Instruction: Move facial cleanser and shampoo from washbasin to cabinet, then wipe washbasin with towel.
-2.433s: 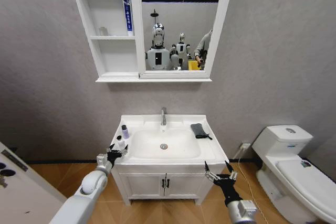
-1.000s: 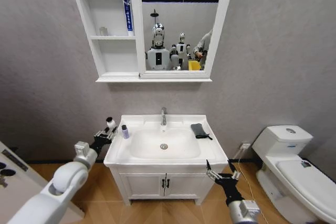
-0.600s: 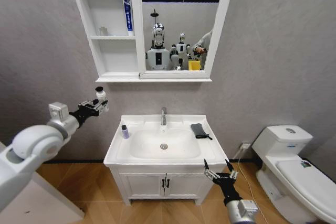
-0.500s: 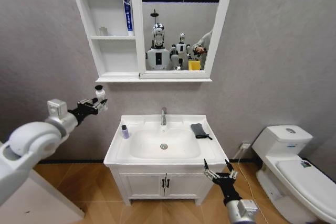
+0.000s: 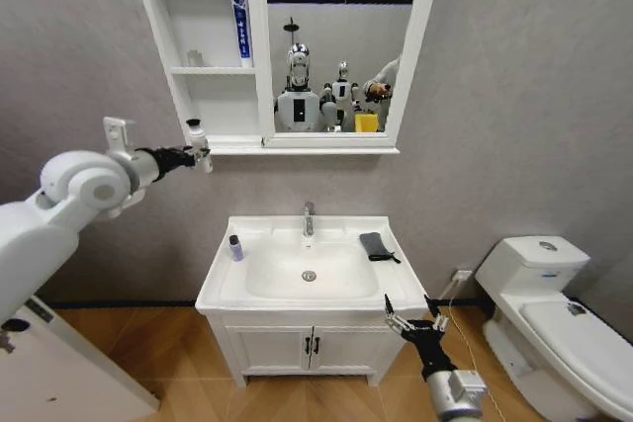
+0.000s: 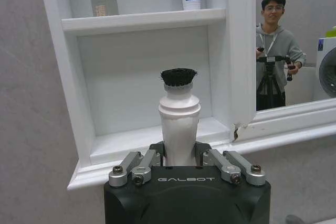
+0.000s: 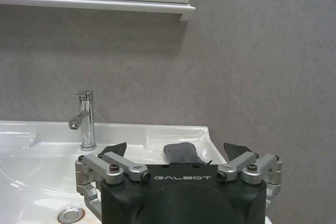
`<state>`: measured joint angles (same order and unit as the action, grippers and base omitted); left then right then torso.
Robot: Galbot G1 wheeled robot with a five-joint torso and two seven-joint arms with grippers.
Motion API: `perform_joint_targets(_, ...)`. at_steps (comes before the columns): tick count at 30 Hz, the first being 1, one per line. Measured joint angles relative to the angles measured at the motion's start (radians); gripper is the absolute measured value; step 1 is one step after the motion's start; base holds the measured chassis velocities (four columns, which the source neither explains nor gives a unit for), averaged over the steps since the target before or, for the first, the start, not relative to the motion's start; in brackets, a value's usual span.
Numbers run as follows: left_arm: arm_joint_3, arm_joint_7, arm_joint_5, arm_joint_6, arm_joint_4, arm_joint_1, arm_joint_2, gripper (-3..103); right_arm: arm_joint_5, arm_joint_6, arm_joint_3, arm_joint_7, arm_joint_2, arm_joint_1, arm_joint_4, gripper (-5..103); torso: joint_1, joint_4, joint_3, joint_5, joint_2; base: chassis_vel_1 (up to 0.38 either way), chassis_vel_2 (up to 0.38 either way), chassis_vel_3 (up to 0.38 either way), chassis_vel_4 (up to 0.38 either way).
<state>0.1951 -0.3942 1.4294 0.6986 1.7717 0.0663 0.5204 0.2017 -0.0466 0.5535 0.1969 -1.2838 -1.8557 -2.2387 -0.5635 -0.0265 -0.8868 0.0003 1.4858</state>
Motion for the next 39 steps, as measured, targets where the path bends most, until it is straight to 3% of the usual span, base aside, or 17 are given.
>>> perform_joint_targets(4,0.064,-0.026,0.015,0.019,-0.069,0.075,0.046,30,0.002,0.000,-0.001,-0.001,-0.001,0.003,0.005,100,0.000,-0.0001,0.000,-0.0001,0.000,0.000,0.000,0.000,0.000)
perform_joint_targets(7,0.145,-0.067,0.034,0.042,-0.188,0.166,0.139,30,0.007,-0.003,0.001,-0.005,-0.002,0.007,0.016,100,0.000,0.0001,0.000,-0.0003,0.000,0.000,0.000,0.000,0.000)
perform_joint_targets(11,0.161,-0.068,0.007,0.042,-0.249,0.197,0.190,30,0.013,-0.006,0.006,-0.008,-0.001,0.010,0.022,100,0.000,0.0000,0.000,-0.0001,0.000,0.000,0.000,0.000,0.000)
perform_joint_targets(19,0.186,-0.014,-0.106,0.039,-0.462,0.280,0.294,30,0.031,-0.012,0.019,-0.012,0.006,0.016,0.035,100,0.000,0.0004,0.000,-0.0003,0.000,0.000,0.000,0.000,0.000)
perform_joint_targets(22,0.187,-0.008,-0.116,0.036,-0.485,0.285,0.305,30,0.031,-0.012,0.019,-0.012,0.006,0.016,0.036,100,0.000,0.0001,0.000,-0.0002,0.000,0.000,0.000,0.000,0.000)
perform_joint_targets(27,0.191,0.016,-0.201,0.020,-0.597,0.306,0.376,30,0.034,-0.012,0.019,-0.013,0.006,0.021,0.040,100,0.000,0.0000,0.000,-0.0003,0.000,0.000,0.000,0.000,0.000)
perform_joint_targets(33,0.191,0.051,-0.291,0.010,-0.664,0.318,0.404,30,0.036,-0.014,0.025,-0.013,0.005,0.021,0.044,100,0.000,0.0002,0.000,-0.0003,0.000,0.000,0.000,0.000,0.000)
perform_joint_targets(39,0.187,0.054,-0.301,0.007,-0.712,0.322,0.422,30,0.042,-0.014,0.029,-0.013,0.006,0.025,0.046,100,0.000,0.0002,0.000,-0.0003,0.000,0.000,0.000,0.000,0.000)
